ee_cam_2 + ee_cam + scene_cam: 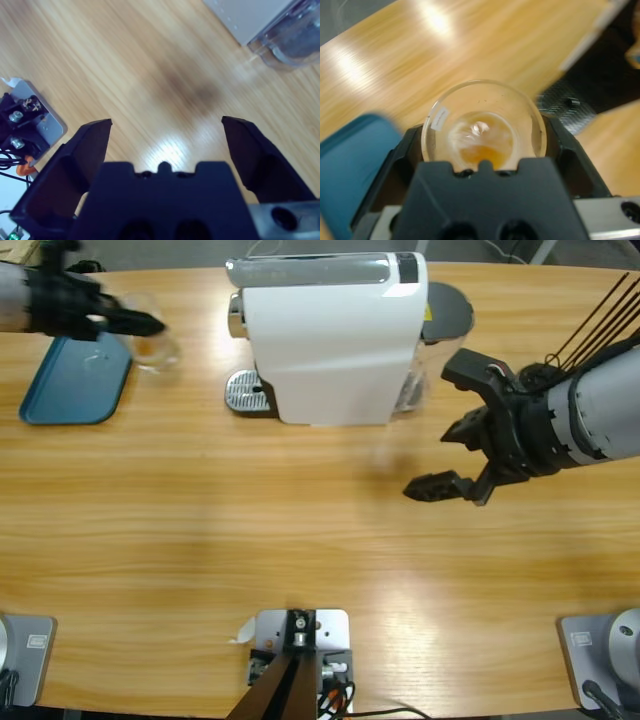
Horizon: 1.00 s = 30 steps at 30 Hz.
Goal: Pour coffee
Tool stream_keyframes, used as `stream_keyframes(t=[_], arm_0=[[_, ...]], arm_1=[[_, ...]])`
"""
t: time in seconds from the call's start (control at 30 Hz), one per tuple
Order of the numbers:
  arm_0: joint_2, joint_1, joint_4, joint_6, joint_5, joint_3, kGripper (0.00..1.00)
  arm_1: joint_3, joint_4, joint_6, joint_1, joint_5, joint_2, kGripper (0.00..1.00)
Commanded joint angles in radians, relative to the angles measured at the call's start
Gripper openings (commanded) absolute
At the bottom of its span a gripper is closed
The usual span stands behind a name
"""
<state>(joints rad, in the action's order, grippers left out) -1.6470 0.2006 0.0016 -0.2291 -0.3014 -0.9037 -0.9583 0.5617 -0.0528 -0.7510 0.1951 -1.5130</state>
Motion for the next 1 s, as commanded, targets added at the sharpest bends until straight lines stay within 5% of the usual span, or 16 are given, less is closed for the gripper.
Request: stream_keyframes(t=[0.03,0.23,1.0], arm_0=[[0.063,-0.207,0.057,0.1,0.136,0.061,0.0],[-0.02,-0.294,-0.054,0.109,0.144,0.101,0.0],[-0.215,-0.294,-0.152,0.021,0.14,0.069,0.0]], arm_1=[[-0.02,-0.029,-0.015,-0.011,0.007,-0.061,0.982],[-0.014,-0.029,-0.015,-0.011,0.007,-0.067,0.982],[-0.007,-0.056,-0.019,-0.011,0.016,-0.129,0.997]])
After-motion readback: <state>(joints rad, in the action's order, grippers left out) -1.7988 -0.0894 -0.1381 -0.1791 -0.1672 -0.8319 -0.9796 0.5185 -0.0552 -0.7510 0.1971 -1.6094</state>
